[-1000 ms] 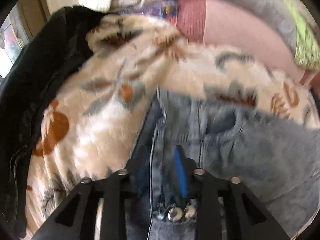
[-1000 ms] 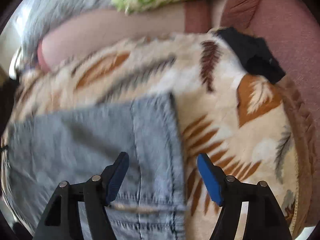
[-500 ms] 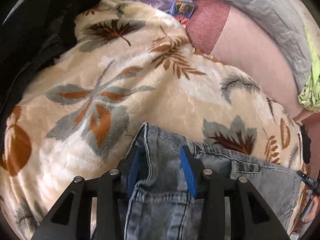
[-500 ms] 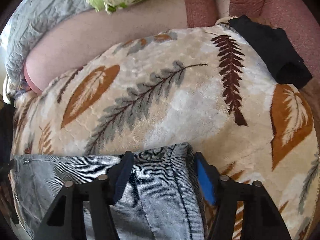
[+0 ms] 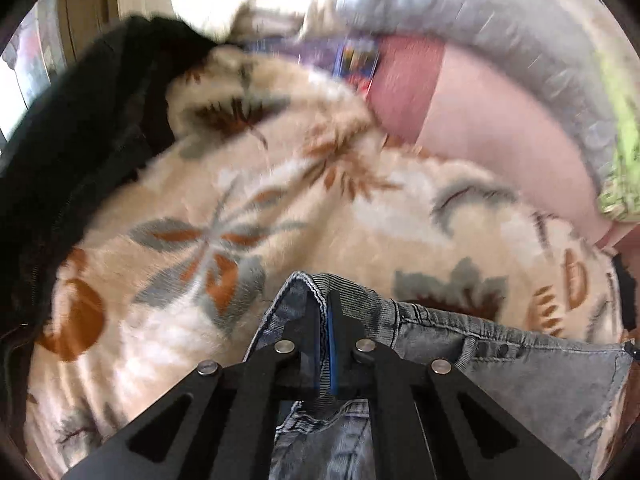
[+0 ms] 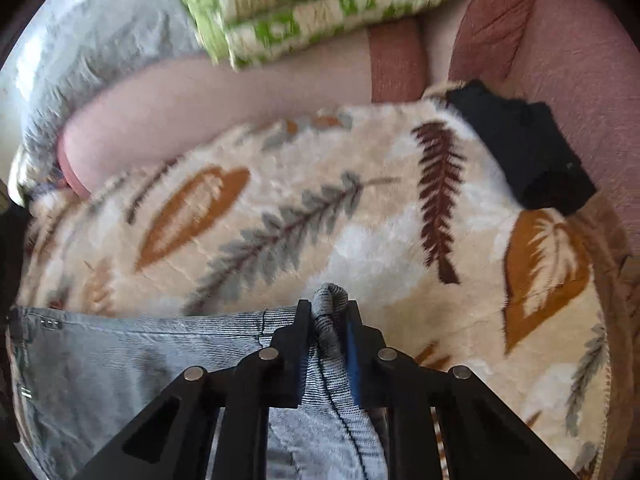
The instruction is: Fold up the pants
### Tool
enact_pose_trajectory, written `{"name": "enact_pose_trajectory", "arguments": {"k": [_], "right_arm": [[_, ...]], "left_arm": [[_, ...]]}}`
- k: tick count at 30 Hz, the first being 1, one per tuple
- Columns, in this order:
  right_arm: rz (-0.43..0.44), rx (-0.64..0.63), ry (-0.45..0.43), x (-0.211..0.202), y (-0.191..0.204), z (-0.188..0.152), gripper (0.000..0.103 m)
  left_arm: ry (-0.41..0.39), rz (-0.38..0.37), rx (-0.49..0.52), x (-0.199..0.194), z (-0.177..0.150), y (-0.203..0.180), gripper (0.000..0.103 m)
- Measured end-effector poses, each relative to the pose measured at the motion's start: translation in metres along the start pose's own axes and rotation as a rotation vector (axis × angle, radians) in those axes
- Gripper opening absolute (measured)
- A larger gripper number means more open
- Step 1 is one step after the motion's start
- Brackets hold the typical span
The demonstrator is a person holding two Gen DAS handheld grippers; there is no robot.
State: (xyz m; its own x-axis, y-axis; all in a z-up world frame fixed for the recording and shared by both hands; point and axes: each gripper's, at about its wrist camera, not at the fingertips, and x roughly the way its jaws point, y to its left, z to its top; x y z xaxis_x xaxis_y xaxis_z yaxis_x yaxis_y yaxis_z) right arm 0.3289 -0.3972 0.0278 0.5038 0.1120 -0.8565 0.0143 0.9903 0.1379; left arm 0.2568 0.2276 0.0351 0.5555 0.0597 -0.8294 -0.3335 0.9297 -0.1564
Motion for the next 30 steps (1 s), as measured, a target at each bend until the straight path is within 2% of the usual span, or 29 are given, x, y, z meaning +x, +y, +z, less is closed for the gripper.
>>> {"name": "enact_pose_trajectory", "arguments": {"k": [5, 8, 10, 13, 14, 16, 17, 18, 19, 20, 23, 25, 27, 30], "right_arm": [[0.08, 0.03, -0.147, -0.083, -0.008, -0.019, 0.016], [0.132, 0.04, -0.213, -0.133, -0.02, -0.052, 0.016], [0.155, 0.042, -0.231, -0.162, -0.029, -0.09, 0.016], [0.164, 0.04, -0.218, -0.182, -0.04, -0.148, 0.016], [0.169, 0.02, -0.189, -0.181, -0.042, -0.172, 0.016], [0.169, -0.036, -0.083, -0.166, -0.042, -0.213, 0.02], [0.16, -0.053, 0.005, -0.153, -0.044, -0.237, 0.03], [0.156, -0.062, 0.069, -0.144, -0.046, -0.25, 0.055], [0.138, -0.064, 0.123, -0.136, -0.048, -0.26, 0.065], [0.117, -0.065, 0.135, -0.135, -0.05, -0.267, 0.067], [0.125, 0.001, 0.043, -0.161, -0.063, -0.259, 0.067], [0.142, 0.059, -0.018, -0.174, -0.069, -0.244, 0.071], [0.166, 0.112, -0.039, -0.175, -0.072, -0.227, 0.074], [0.21, 0.159, -0.012, -0.156, -0.068, -0.203, 0.074]], "left_arm": [[-0.138, -0.116, -0.012, -0.094, -0.026, 0.017, 0.003], [-0.195, -0.192, -0.009, -0.148, -0.063, 0.038, 0.003], [-0.208, -0.219, 0.004, -0.167, -0.089, 0.05, 0.003], [-0.188, -0.253, 0.025, -0.184, -0.142, 0.071, 0.003], [-0.147, -0.256, 0.048, -0.181, -0.159, 0.076, 0.004], [-0.057, -0.206, 0.092, -0.165, -0.193, 0.089, 0.008], [-0.006, -0.192, 0.097, -0.157, -0.203, 0.095, 0.008], [0.08, -0.158, 0.101, -0.145, -0.213, 0.102, 0.01], [0.112, -0.106, 0.096, -0.14, -0.218, 0.107, 0.01], [0.109, -0.037, 0.094, -0.139, -0.22, 0.113, 0.01], [0.046, -0.019, 0.077, -0.156, -0.208, 0.115, 0.015], [-0.018, -0.048, 0.114, -0.173, -0.197, 0.097, 0.037], [-0.063, -0.088, 0.165, -0.18, -0.192, 0.072, 0.053], [-0.081, -0.129, 0.243, -0.17, -0.189, 0.033, 0.053]]}}
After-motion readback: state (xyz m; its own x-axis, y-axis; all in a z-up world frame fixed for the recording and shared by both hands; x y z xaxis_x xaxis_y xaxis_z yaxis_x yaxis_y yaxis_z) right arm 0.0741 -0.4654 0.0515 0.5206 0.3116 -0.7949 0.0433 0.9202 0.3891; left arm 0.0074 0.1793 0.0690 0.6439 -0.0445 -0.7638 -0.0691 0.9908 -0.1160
